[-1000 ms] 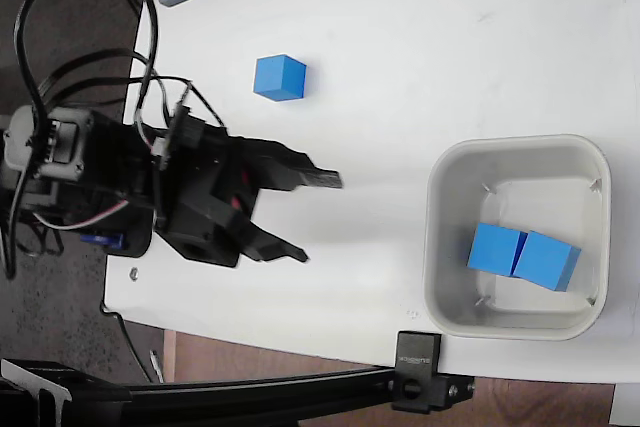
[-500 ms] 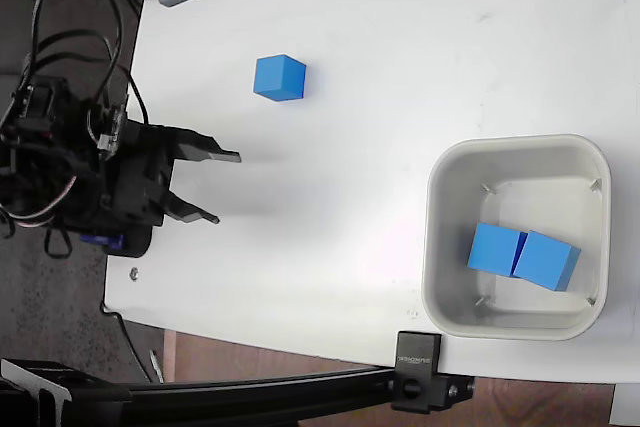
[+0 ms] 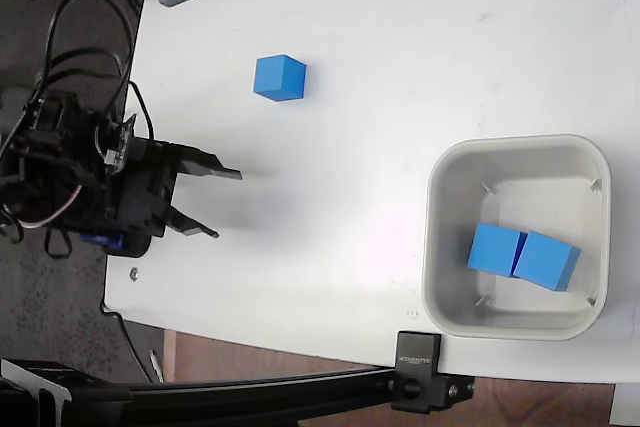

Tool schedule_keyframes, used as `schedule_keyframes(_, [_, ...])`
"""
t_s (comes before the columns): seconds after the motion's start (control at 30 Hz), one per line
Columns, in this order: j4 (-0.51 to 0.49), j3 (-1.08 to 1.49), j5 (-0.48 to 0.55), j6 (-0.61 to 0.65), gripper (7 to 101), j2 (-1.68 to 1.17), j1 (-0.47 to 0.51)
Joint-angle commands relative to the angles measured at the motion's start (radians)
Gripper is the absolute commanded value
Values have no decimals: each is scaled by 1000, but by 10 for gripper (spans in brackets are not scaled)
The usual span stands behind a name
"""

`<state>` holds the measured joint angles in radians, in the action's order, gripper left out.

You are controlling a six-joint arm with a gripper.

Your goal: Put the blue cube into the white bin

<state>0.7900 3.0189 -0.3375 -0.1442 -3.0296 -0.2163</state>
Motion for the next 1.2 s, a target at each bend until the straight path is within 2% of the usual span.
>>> schedule_keyframes(0.03, [-11, -25, 66, 9, 1003, -25, 64])
schedule_keyframes(1.0, [-12, -25, 87, 17, 1003, -25, 78])
schedule_keyframes(1.2, [-12, -25, 118, 35, 1003, -25, 78])
